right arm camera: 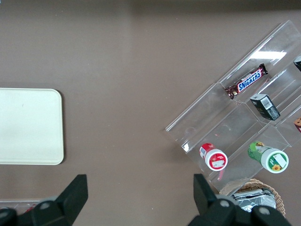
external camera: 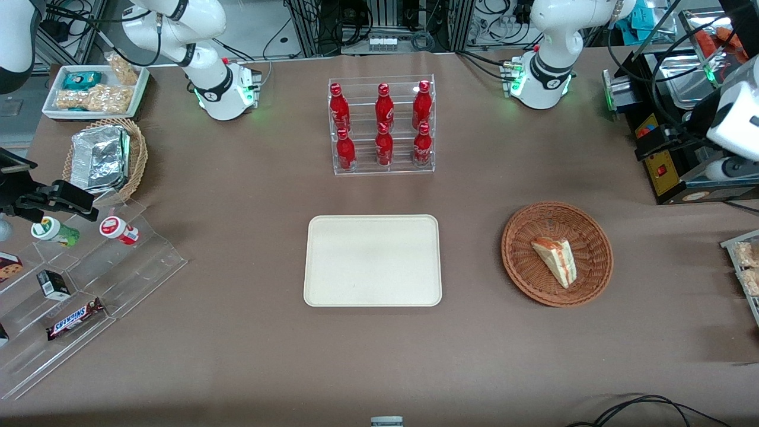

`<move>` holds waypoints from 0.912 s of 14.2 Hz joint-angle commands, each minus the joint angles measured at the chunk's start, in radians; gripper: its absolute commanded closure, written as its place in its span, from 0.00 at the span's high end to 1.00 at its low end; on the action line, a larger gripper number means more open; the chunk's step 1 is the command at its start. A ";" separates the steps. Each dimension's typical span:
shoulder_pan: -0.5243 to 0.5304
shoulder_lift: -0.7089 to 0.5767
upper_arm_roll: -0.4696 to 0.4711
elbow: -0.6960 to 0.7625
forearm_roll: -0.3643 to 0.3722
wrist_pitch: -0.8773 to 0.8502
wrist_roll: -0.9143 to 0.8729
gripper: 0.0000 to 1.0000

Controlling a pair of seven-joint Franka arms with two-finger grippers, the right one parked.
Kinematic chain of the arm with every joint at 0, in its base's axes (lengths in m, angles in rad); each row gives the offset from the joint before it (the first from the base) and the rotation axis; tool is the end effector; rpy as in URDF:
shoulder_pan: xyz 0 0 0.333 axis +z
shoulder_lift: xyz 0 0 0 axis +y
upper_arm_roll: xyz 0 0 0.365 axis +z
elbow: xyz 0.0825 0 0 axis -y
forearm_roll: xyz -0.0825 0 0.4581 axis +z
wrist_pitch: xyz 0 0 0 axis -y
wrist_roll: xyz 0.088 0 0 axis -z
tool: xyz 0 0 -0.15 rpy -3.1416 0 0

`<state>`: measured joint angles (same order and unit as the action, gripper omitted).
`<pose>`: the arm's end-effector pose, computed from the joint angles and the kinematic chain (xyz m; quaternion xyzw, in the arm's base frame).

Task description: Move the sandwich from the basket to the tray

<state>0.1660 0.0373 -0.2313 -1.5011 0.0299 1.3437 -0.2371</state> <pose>0.6075 -0.0321 0.6284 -0.9914 -0.0870 0.0940 0.0250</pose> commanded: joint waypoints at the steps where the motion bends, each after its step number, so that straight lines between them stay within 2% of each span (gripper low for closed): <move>1: 0.004 0.074 0.003 -0.022 -0.005 0.018 -0.077 1.00; 4: -0.006 0.148 0.001 -0.088 0.014 0.167 -0.210 1.00; 7: -0.005 0.136 0.001 -0.281 0.013 0.420 -0.319 1.00; 13: -0.008 0.153 0.000 -0.514 0.015 0.795 -0.467 1.00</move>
<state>0.1627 0.2167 -0.2320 -1.9187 0.0330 2.0264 -0.6443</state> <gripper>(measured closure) 0.000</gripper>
